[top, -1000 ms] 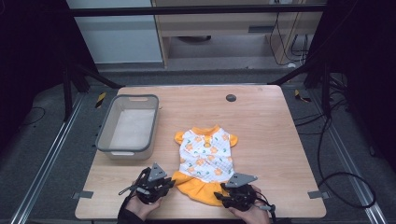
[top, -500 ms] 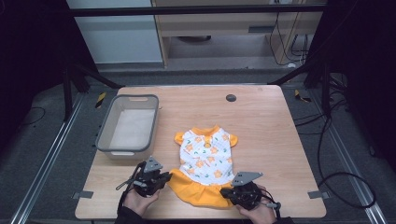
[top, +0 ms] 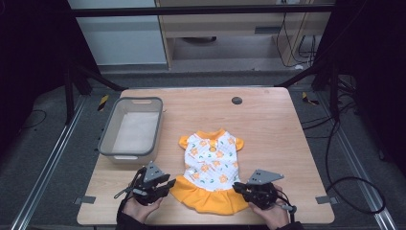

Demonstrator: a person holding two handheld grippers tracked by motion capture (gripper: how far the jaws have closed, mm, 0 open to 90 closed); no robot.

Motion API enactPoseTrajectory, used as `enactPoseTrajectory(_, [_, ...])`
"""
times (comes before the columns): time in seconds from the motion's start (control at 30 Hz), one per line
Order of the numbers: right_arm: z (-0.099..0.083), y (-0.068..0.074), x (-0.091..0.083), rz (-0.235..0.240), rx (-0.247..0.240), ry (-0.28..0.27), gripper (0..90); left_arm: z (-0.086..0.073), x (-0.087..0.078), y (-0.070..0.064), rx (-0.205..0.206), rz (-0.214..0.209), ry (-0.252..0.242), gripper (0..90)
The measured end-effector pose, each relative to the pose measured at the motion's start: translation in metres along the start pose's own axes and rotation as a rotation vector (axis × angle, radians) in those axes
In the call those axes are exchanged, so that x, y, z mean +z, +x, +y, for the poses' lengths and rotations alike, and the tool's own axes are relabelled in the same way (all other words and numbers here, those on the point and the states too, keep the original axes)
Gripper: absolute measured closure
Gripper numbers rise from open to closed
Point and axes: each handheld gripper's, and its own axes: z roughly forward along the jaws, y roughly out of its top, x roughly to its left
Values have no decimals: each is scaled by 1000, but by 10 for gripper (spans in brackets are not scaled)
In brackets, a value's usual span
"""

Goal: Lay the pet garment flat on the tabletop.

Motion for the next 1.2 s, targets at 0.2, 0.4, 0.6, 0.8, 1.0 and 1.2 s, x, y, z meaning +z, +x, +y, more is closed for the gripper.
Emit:
enactPoseTrajectory(0.2, [2, -18, 12, -37, 33, 28, 900, 12, 33, -12, 55, -66, 20, 782])
enactPoseTrajectory(0.4, [-3, -14, 28, -17, 1, 106, 899, 6, 59, -20, 90, -89, 127, 830])
enactPoseTrajectory(0.6, [-6, -11, 29, 14, 1, 134, 884, -4, 55, -22, 82, -115, 159, 820])
enactPoseTrajectory(0.8, [-4, -6, 27, 26, -14, 129, 860, -6, 52, -24, 87, -116, 151, 768])
enactPoseTrajectory(1.0, [29, -28, 15, -66, 20, -42, 891, 0, 50, -19, 84, -87, 105, 743])
enactPoseTrajectory(1.2, [53, -61, 35, -128, 90, -103, 899, -4, 53, -17, 81, -80, 119, 738])
